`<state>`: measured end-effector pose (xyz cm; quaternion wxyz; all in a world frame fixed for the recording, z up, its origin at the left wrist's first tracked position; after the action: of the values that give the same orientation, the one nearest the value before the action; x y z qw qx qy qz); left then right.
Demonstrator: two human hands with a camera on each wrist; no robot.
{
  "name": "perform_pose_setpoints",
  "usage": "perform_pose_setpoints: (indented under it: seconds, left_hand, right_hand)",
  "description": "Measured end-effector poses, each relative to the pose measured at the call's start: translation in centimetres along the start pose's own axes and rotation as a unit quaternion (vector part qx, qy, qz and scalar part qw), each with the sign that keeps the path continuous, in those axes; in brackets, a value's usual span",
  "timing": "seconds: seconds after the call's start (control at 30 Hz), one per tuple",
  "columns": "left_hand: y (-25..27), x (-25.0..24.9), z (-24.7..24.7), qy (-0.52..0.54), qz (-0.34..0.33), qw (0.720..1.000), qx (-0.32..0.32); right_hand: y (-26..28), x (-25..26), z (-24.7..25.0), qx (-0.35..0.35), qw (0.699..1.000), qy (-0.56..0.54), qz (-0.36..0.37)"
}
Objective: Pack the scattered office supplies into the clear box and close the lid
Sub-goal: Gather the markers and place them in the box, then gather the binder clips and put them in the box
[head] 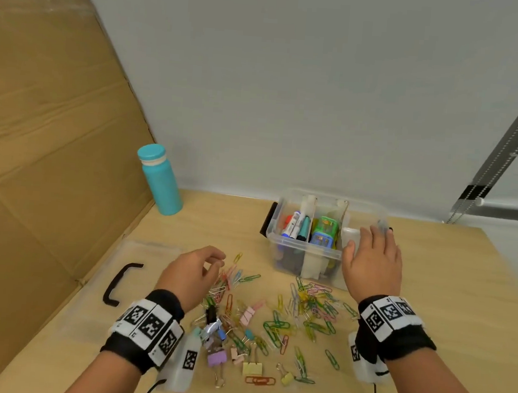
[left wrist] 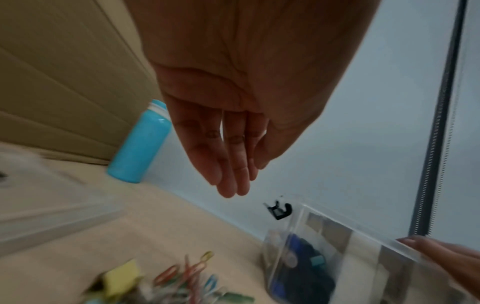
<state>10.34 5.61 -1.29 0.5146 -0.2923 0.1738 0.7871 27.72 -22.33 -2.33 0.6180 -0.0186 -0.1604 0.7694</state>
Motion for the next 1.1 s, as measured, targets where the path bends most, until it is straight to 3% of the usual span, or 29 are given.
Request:
perform_pose_setpoints:
  seconds: [0.1,0.17,0.23,0.3,0.37,0.47,0.6,0.77,0.9,1.0,1.1]
  left_hand:
    - [2.4,2.7,-0.4,-0.008,0.013,0.999,0.032]
    - [3.6,3.6,-1.6,-0.028,0.003,0.996,0.079]
    - [4.2,4.2,-3.1,-0.06,-0.011,0.99,0.127]
    - [4.0,4.6,-4.0,-0.091,-0.021,0.983,0.155]
    - [3.5,4.8,-4.8,-0.115,-0.022,0.978,0.171]
    - [2.6,5.2,-5.7,-0.136,-0.015,0.972,0.189]
    - [2.0,6.7,-6.4,-0.105,0.005,0.974,0.202]
    - [1.9,6.9,-6.1,-0.059,-0.016,0.979,0.194]
    - [1.5,6.1,-3.4,0.068,-0.03,0.985,0.157]
    - [0.6,6.7,-1.2,0.149,-0.011,0.982,0.119]
    - [-0.6,8.1,-0.2,0.142,0.016,0.986,0.088]
  right_hand:
    - [0.7,0.9,1.3,-0.043,0.999,-0.002,0.011]
    - [2.2,3.5,3.1,-0.089,0.992,-0.019,0.086]
    - [4.4,7.2,3.9,-0.085,0.977,-0.058,0.186]
    - [6.9,10.5,2.7,-0.009,0.962,-0.093,0.257]
    - [8.8,12.8,-0.4,0.117,0.946,-0.12,0.279]
    - [10.6,15.2,-4.6,0.247,0.924,-0.107,0.272]
    - [11.3,16.9,-7.9,0.315,0.912,-0.055,0.258]
    - [10.6,16.9,-8.6,0.316,0.919,-0.045,0.229]
    - [10.6,16.2,-8.6,0.307,0.923,-0.082,0.217]
    - [10.4,15.6,-8.5,0.305,0.924,-0.104,0.207]
    - [10.0,14.7,-7.8,0.299,0.925,-0.173,0.159]
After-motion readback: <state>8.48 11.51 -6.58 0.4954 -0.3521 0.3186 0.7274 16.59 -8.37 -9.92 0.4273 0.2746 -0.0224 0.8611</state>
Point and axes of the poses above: each hand's wrist, its own y-axis away from the middle knuckle, its own z-axis out of the back of the hand, x = y × z, the point moved 8 cm from there along -y, towards the middle knuckle, and after that the axes turned 7 degrees about y, right-handed, at the moved point
